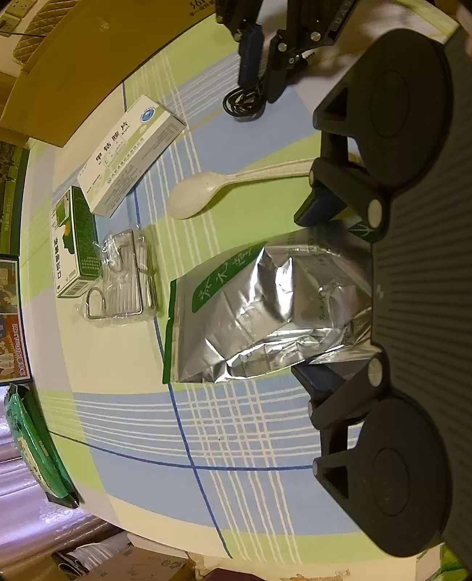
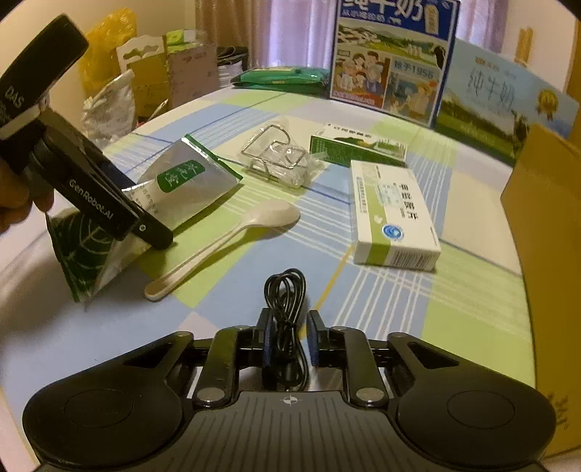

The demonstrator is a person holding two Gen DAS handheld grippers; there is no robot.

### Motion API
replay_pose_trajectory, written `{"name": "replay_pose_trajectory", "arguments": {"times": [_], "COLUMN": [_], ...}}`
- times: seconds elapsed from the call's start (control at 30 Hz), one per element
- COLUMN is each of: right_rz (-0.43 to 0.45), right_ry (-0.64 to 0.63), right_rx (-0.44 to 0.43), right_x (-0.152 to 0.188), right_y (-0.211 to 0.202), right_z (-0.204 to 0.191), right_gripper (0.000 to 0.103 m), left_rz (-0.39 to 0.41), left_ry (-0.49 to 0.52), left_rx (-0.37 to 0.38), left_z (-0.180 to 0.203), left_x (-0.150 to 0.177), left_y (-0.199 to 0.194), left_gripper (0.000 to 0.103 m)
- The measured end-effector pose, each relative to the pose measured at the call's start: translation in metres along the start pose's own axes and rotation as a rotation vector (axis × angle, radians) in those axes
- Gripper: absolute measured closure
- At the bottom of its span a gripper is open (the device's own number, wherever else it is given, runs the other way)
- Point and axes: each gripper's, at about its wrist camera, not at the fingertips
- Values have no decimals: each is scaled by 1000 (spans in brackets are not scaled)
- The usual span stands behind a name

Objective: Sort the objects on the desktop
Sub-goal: 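Carry the pouch and cable over the cardboard box with both tools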

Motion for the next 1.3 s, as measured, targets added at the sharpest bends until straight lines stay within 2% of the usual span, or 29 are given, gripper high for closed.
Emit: {"name": "replay_pose_trajectory", "arguments": {"times": [0.1,0.17,0.2,0.27,0.33,0.6,0.73,1.3], "right_rz": [1,-2,-4,-10,-10,9,15,78], "right_ry": [7,22,30,43,42,132,180,365], "right_rx": [-3,-2,-1,-9,0,13,30,102], "right_x": [0,0,0,0,0,1,2,10], "right_y": [1,2,2,1,-1,-24,-37,-120], "right_z": [1,2,2,1,-1,8,17,61], "right_gripper": [84,85,85,92,93,93,93,93], "left_rz": [8,23,29,37,46,80,109,178], "left_ry": [-1,-18,-29,-35,-42,-69,-63,-19], "left_rx": [1,21,25,26,27,25,26,134], "left_z": [0,-2,-3,-3,-3,0,14,130], "left_x": [0,0,-1,0,1,3,4,17], "left_y": [-2,-5,-6,-7,-9,-22,-35,-86], "left_gripper": [37,50,51,54,56,58,58,58]}}
Point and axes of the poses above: each gripper's, at about its wrist camera, not at the fingertips, and y roughly the way its jaws point, z to its right, x to its underside, and after that the axes turned 9 degrees about x, right-handed
